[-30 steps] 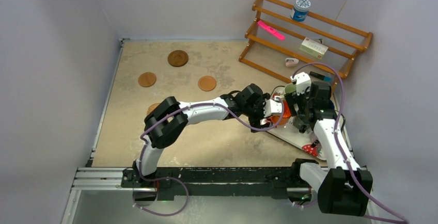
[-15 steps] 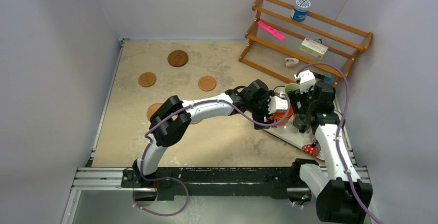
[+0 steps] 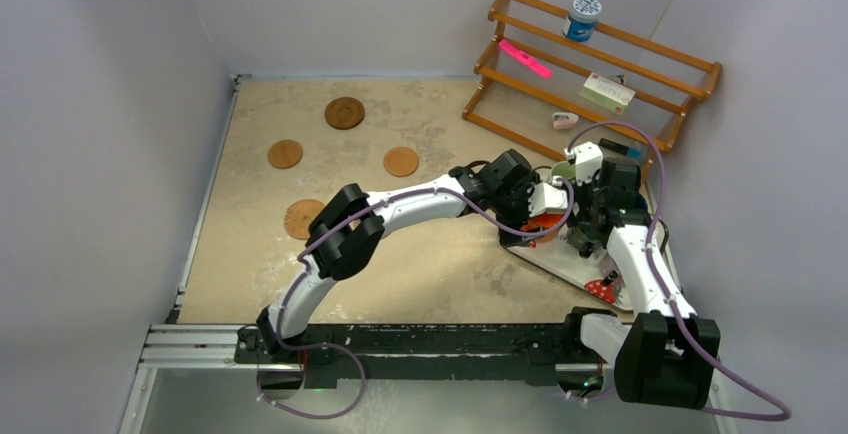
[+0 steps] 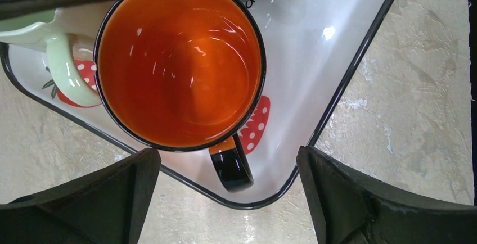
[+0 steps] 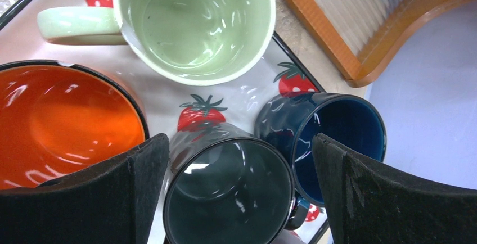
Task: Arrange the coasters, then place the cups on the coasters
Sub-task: Pick up the cup from the tray.
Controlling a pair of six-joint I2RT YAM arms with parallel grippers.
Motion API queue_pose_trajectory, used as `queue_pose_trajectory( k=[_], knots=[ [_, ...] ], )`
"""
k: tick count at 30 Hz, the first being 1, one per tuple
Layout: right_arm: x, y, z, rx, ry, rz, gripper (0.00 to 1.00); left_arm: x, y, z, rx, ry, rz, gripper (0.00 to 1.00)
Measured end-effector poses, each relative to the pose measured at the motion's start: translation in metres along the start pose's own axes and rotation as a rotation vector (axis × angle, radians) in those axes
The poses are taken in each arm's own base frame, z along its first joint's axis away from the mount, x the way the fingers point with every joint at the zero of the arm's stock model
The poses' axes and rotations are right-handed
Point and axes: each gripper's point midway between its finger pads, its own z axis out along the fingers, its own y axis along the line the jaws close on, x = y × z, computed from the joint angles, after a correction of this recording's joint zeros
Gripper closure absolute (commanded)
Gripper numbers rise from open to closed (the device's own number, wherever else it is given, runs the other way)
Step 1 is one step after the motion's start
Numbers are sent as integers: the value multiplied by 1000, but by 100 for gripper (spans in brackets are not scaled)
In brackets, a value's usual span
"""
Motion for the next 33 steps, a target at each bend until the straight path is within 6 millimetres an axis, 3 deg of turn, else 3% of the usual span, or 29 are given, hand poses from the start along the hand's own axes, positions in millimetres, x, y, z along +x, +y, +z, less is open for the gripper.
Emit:
queue_pose_trajectory(
  k=[10,13,19,24,30,33],
  knots=[
    [2,11,0,-66,-1,-32,1,12,2,13,19,50,-12,12],
    [2,11,-1,-69,-2,-34,1,13,3,13,17,56,-6,30],
    [1,14,-1,-81,-9,-38,1,16,7,12,5,61,-5,42],
    [0,14,-1,-87,-14,-39,1,20,10,13,3,68,-8,64],
    [0,13,-4,-82,-16,-40,1,23,10,14,6,74,-14,99],
    [1,13,-4,-83,-14,-40,1,23,10,14,9,72,-14,100]
  ],
)
